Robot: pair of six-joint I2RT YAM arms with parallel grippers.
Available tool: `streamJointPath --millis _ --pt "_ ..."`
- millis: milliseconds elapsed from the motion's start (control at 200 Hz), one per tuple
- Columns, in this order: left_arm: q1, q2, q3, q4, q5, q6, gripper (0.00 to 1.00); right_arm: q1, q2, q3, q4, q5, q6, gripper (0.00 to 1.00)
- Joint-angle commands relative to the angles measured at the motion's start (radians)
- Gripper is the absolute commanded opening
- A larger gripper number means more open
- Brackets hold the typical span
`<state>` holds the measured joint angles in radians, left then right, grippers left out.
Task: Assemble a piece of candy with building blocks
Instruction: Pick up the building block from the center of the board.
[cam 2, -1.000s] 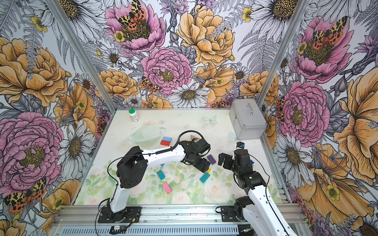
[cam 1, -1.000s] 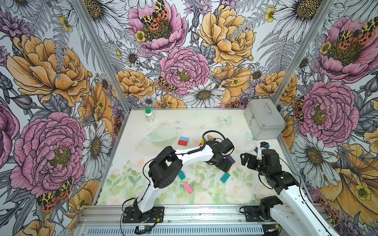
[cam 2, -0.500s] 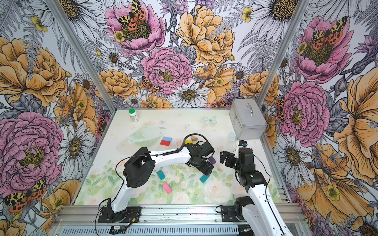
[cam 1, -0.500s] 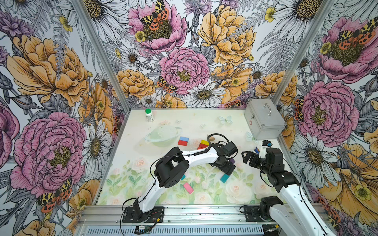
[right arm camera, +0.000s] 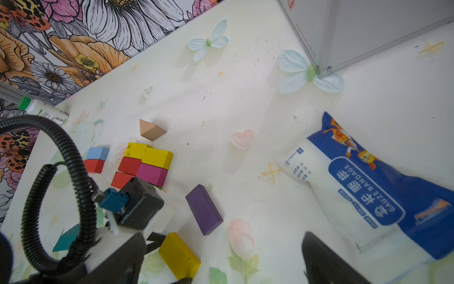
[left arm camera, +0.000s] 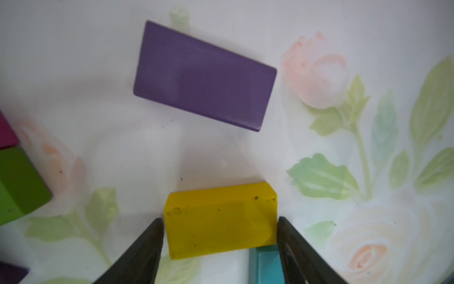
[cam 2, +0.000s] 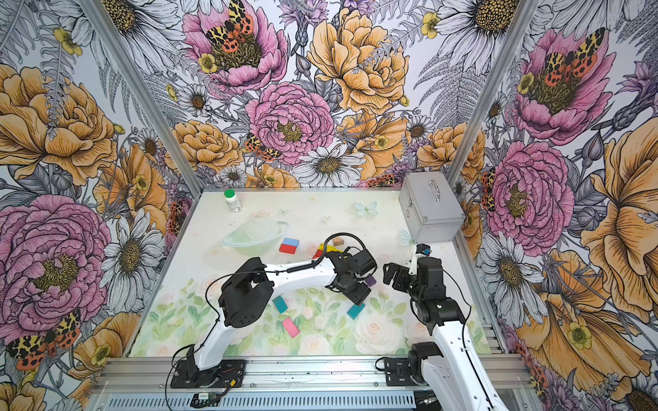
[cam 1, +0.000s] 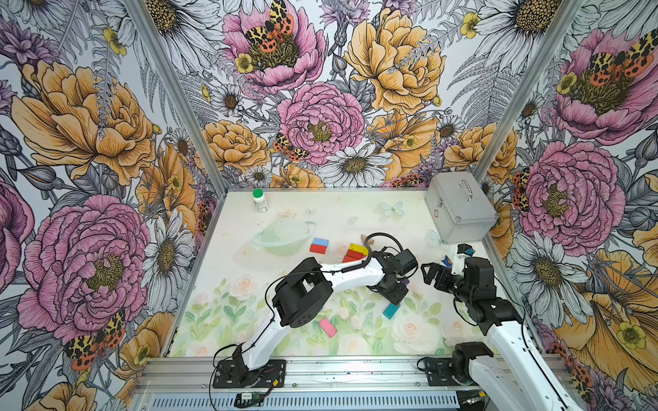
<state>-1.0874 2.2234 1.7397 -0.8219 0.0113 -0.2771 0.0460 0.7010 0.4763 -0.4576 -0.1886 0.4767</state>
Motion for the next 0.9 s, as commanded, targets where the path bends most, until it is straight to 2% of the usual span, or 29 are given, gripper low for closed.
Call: streamJointPath --millis 0,140,310,525,640,746,891 --pt "-0.008 0.031 0.023 -0.028 -0.013 0.017 0.69 -0.009 -0.021 -0.013 0.034 -0.018 -0.012 1.0" --pt "-0.008 0.041 0.03 -0.036 -0.019 0.019 0.69 -0.014 -0.043 -0.031 0.034 -0.026 -0.007 1.0" --pt "0.002 0.041 0.029 -0.039 -0.005 0.015 0.57 -0.018 -0.04 -0.028 0.034 -0.033 -0.007 1.0" --pt "0.041 -0.023 0.02 -0.04 -0.005 0.024 0.53 -0.02 -0.017 -0.024 0.039 -0.056 -0.025 1.0" --pt "0.097 -0.132 -0.02 -0.039 -0.019 0.061 0.53 -0.02 0.008 -0.024 0.06 -0.09 -0.032 1.0" --pt "0.186 -0.241 -0.081 -0.039 0.011 0.069 0.53 -0.009 0.036 -0.02 0.115 -0.15 -0.031 0.99" --pt "0.335 -0.375 -0.208 -0.039 0.028 0.073 0.53 0.128 0.124 0.054 0.128 -0.112 -0.069 0.99"
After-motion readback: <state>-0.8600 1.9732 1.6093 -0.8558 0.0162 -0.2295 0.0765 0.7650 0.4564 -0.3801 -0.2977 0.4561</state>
